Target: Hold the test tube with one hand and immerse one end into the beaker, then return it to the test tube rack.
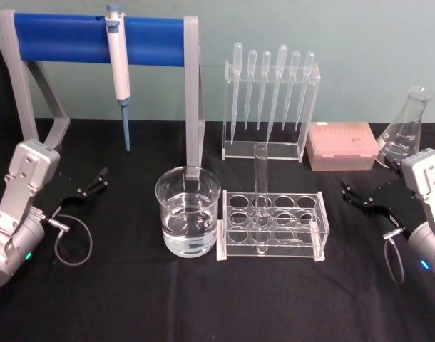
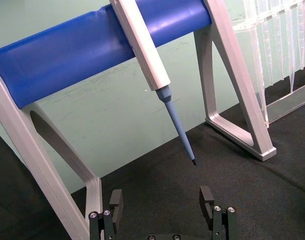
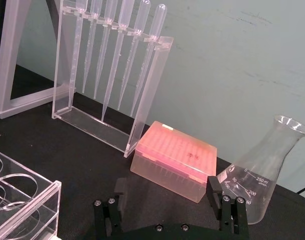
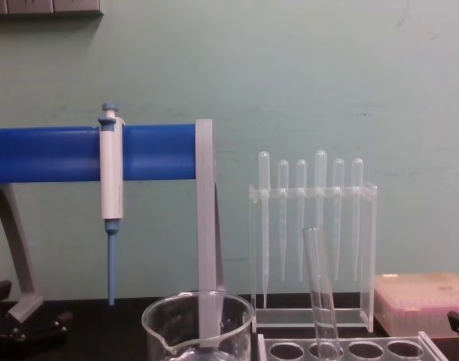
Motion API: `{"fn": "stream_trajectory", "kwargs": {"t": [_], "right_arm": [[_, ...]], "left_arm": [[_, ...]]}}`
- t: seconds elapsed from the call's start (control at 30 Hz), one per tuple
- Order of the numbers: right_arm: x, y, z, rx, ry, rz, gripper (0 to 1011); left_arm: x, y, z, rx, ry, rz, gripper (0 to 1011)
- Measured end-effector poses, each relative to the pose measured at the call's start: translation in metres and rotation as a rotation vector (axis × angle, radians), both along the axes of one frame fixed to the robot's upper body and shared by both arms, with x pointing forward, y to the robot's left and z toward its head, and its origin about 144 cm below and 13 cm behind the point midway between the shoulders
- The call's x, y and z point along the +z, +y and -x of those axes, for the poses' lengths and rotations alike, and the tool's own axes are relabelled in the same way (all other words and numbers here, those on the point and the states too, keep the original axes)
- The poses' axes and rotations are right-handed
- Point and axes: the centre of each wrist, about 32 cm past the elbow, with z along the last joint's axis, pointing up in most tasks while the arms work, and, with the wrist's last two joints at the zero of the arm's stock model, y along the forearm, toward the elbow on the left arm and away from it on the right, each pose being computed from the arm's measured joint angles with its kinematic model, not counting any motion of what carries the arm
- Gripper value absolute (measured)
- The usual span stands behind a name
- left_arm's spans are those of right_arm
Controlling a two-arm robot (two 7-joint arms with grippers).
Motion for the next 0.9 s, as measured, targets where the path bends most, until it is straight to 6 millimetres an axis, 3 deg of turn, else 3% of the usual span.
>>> {"fn": "stream_trajectory", "kwargs": {"t": [0.9], "right_arm": [[0.003,-0.001,0.0024,0.003,-0.011,-0.001,1003]], "left_arm": [[0.0,0.0,0.0,0.0,0.0,0.0,1000]]}}
